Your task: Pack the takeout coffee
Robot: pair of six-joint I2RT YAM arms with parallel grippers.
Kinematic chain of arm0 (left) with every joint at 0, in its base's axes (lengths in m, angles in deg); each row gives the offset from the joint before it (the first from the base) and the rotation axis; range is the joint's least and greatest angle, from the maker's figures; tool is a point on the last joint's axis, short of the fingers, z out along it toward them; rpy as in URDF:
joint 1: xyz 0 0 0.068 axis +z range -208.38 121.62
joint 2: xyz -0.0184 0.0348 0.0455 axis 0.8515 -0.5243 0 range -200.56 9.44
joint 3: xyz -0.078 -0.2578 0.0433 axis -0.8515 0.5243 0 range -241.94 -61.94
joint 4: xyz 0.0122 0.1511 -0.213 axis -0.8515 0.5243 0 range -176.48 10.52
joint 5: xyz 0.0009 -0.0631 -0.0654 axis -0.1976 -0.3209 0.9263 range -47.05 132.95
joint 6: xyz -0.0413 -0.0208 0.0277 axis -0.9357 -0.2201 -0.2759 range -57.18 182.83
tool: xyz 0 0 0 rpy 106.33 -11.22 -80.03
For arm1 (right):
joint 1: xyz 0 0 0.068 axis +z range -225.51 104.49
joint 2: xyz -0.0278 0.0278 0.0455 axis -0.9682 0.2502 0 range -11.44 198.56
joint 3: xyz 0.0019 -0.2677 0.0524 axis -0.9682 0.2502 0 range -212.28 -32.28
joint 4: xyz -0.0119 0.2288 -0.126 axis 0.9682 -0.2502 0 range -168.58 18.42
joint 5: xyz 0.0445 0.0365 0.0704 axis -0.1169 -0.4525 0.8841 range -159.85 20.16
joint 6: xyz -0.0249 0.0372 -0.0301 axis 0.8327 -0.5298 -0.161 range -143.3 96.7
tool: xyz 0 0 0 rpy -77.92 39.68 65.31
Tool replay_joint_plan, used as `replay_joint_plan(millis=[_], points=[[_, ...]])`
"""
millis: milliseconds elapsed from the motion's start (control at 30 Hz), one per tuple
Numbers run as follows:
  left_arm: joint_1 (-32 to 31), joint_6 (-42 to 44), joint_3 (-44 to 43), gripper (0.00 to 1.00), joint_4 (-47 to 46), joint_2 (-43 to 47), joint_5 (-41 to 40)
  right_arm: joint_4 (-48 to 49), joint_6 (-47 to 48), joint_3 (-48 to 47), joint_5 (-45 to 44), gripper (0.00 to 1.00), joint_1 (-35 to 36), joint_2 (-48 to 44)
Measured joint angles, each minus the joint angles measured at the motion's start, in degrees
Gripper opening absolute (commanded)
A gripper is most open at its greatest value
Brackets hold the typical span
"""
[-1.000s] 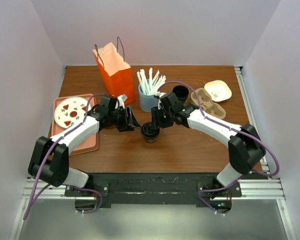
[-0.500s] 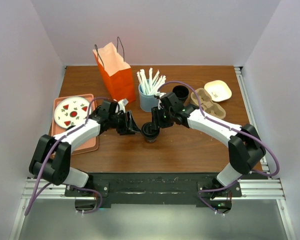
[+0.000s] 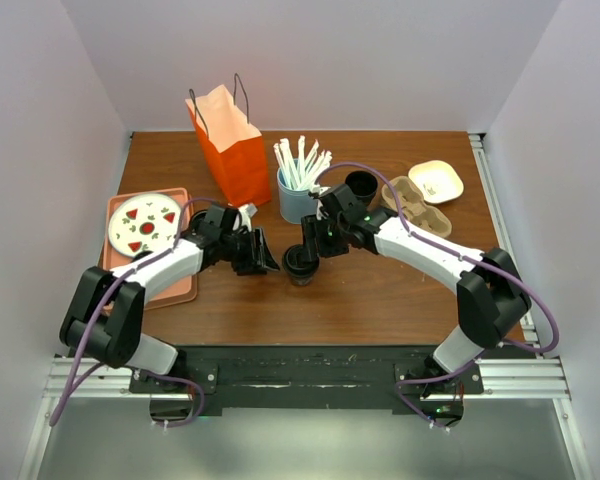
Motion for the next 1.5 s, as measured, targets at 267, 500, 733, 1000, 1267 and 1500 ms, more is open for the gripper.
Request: replay_joint_plan(millis=[267,500,733,1000,1267,1500], points=[[0.0,1.9,-5.0,0.84,6.1,5.0,-6.4,-9.4,0.0,-5.0,-2.3,0.72,0.1,0.0],[0.0,3.5,-8.6,1.00,10.7,8.4,-12.2,-10.8,-0.1,-8.3,-3.7,0.73,0.3,-0.3],[0.0,4.2,-8.4,1.00,14.8,13.6,-19.5,-13.0,-0.2,-9.8,-6.4,0.74,2.6,-0.4],[0.0,4.2,-5.3,1.00,16.8,18.6,-24.0,-13.7,-0.4,-13.8,-9.8,0.75,6.8,1.5],[0.0,4.2,-4.7,1.00,17.3,18.7,-24.6,-13.9,-0.5,-14.5,-11.8,0.79,9.3,5.3],[0.0,4.2,-4.7,1.00,17.4,18.7,-24.6,-14.7,-0.3,-16.0,-15.3,0.76,10.9,7.0]])
